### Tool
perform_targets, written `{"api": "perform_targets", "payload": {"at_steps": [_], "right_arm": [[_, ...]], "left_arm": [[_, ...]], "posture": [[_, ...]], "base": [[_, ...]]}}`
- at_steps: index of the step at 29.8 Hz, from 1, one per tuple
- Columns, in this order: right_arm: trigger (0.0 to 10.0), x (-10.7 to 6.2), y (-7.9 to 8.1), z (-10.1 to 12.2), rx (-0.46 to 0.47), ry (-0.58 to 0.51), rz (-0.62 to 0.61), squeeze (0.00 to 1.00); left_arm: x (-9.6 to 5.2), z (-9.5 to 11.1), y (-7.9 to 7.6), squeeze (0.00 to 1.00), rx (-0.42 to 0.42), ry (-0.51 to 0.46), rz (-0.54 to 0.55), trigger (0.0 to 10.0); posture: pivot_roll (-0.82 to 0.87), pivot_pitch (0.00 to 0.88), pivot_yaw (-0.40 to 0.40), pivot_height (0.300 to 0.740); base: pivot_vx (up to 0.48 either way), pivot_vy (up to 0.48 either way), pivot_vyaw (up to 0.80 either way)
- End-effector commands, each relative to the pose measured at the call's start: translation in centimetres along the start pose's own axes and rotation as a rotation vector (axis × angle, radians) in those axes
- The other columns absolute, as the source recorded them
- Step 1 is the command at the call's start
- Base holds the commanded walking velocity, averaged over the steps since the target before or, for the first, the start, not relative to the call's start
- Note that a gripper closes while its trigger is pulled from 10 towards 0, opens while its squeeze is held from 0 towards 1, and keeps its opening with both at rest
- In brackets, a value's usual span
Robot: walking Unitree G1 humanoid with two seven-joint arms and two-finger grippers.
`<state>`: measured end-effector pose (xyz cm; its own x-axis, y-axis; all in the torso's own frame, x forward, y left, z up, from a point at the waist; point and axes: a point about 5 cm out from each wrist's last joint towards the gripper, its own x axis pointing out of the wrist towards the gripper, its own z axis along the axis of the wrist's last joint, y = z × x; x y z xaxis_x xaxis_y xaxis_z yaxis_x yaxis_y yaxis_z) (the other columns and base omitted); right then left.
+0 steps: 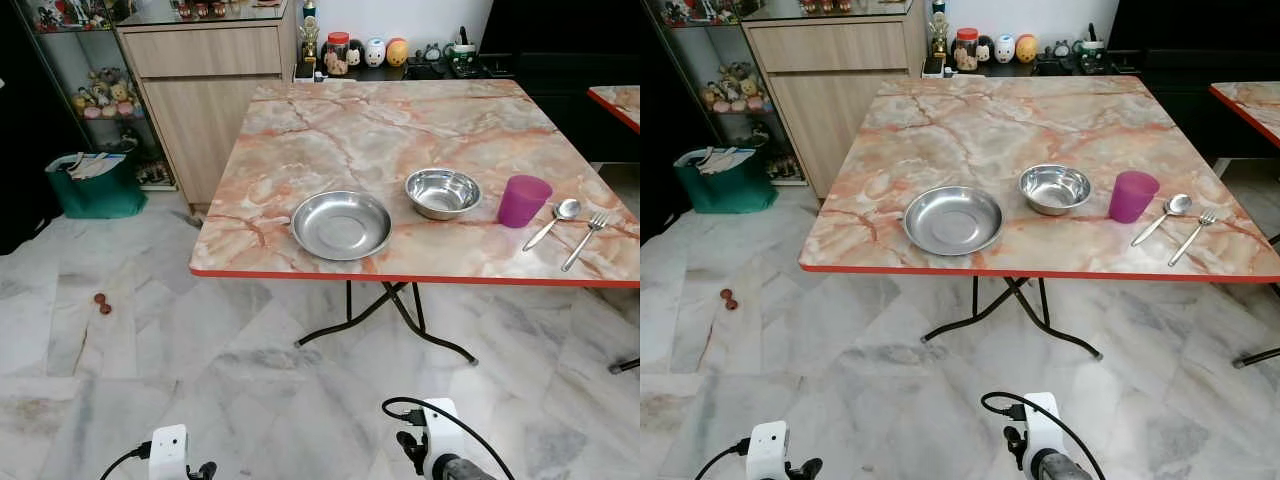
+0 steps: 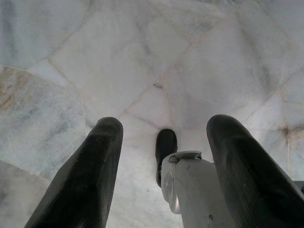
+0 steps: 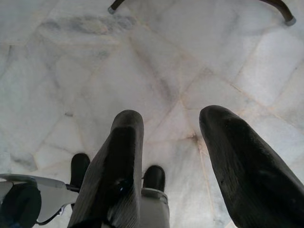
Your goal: Setting the table
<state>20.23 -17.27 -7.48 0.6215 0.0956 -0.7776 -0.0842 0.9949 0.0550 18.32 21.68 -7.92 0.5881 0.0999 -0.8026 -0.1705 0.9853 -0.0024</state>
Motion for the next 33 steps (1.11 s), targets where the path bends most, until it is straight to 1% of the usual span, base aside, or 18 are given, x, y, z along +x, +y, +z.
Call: {"api": "perform_targets", "payload": {"at_steps": [1,5,7,9,10,12,13,14,15,17,19,20,21,22,23,27,30,33], "right_arm": [[10.0,0.0,0.1,-0.2,0.002,0.001,0.005,0.00],[10.0,0.0,0.3,-0.4,0.005,0.001,0.008,0.00],[10.0,-0.1,0.3,-0.5,0.004,0.003,0.011,0.00],[10.0,-0.1,0.3,-0.6,0.005,0.006,0.012,0.00],[10.0,-0.1,0.3,-0.6,0.005,0.006,0.012,0.00],[10.0,-0.1,0.3,-0.7,0.003,0.009,0.012,0.00],[10.0,-0.1,0.3,-0.7,0.002,0.010,0.012,0.00],[10.0,-0.1,0.3,-0.7,0.002,0.010,0.012,0.00],[10.0,-0.1,0.3,-0.7,0.002,0.010,0.012,0.00],[10.0,-0.1,0.3,-0.7,0.004,0.009,0.011,0.00],[10.0,-0.1,0.4,-0.7,0.005,0.008,0.011,0.00],[10.0,-0.1,0.3,-0.7,0.006,0.007,0.010,0.00],[10.0,-0.1,0.3,-0.6,0.007,0.006,0.009,0.00],[10.0,-0.1,0.3,-0.6,0.007,0.006,0.009,0.00],[10.0,-0.1,0.3,-0.6,0.009,0.005,0.007,0.00],[10.0,-0.1,0.2,-0.6,0.012,0.002,0.002,0.00],[10.0,-0.1,0.1,-0.4,0.024,-0.012,-0.006,0.00],[10.0,-0.1,0.1,-0.3,0.027,-0.016,-0.004,0.00]], "left_arm": [[-0.1,-0.1,0.3,0.00,0.021,-0.001,0.008,10.0],[-0.1,0.1,0.3,0.00,0.018,-0.036,0.010,10.0],[-0.1,0.4,0.4,0.00,0.047,-0.068,0.022,10.0],[-0.2,0.9,0.4,0.00,0.038,-0.131,0.036,10.0],[-0.2,0.9,0.4,0.00,0.038,-0.131,0.036,10.0],[-0.3,1.5,0.4,0.00,0.096,-0.184,0.041,10.0],[-0.4,5.5,0.0,0.00,0.122,-0.373,0.026,10.0],[-0.9,8.4,-0.3,0.00,0.137,-0.512,0.012,10.0],[-1.5,10.8,-0.5,0.00,0.145,-0.626,0.001,10.0],[-2.7,13.5,-0.7,0.00,0.133,-0.768,-0.005,10.0],[-3.7,14.8,-1.0,0.00,0.110,-0.851,-0.012,10.0],[-4.1,15.3,-1.2,0.00,0.120,-0.886,-0.014,10.0],[-5.1,16.2,-1.5,0.00,0.132,-0.959,-0.020,10.0],[-5.1,16.2,-1.5,0.00,0.132,-0.959,-0.020,10.0],[-6.3,16.9,-1.8,0.00,0.133,-1.030,-0.025,10.0],[-8.5,17.8,-2.7,0.00,0.154,-1.119,-0.051,10.0],[-9.9,18.3,-3.6,0.00,0.150,-1.152,-0.078,10.0],[-10.1,18.5,-4.0,0.00,0.125,-1.152,-0.111,10.0]], "posture": [[-0.05,0.000,0.021,0.732],[-0.06,0.000,0.026,0.732],[-0.06,0.000,0.026,0.732],[-0.05,0.000,0.025,0.732],[-0.05,0.000,0.025,0.732],[-0.05,0.000,0.024,0.732],[-0.05,0.000,0.024,0.732],[-0.05,0.000,0.024,0.732],[-0.05,0.000,0.024,0.732],[-0.05,0.000,0.022,0.732],[-0.05,0.000,0.020,0.732],[-0.04,0.000,0.018,0.732],[-0.04,0.000,0.018,0.732],[-0.04,0.000,0.018,0.732],[-0.05,0.000,0.016,0.732],[-0.04,0.000,0.011,0.732],[-0.03,0.000,0.007,0.732],[-0.03,0.000,0.005,0.732]], "base": [[0.000,0.000,0.00],[0.000,0.000,0.00],[0.000,0.000,0.00],[0.000,0.000,0.00],[0.000,0.000,0.00],[0.000,0.000,0.00],[0.000,0.000,0.00],[0.000,0.000,0.00],[0.000,0.000,0.00],[0.000,0.000,0.00],[0.000,0.000,0.00],[0.000,0.000,0.00],[0.000,0.000,0.00],[0.000,0.000,0.00],[0.000,0.000,0.00],[0.000,0.000,0.00],[0.000,0.000,0.00],[0.000,0.000,0.00]]}}
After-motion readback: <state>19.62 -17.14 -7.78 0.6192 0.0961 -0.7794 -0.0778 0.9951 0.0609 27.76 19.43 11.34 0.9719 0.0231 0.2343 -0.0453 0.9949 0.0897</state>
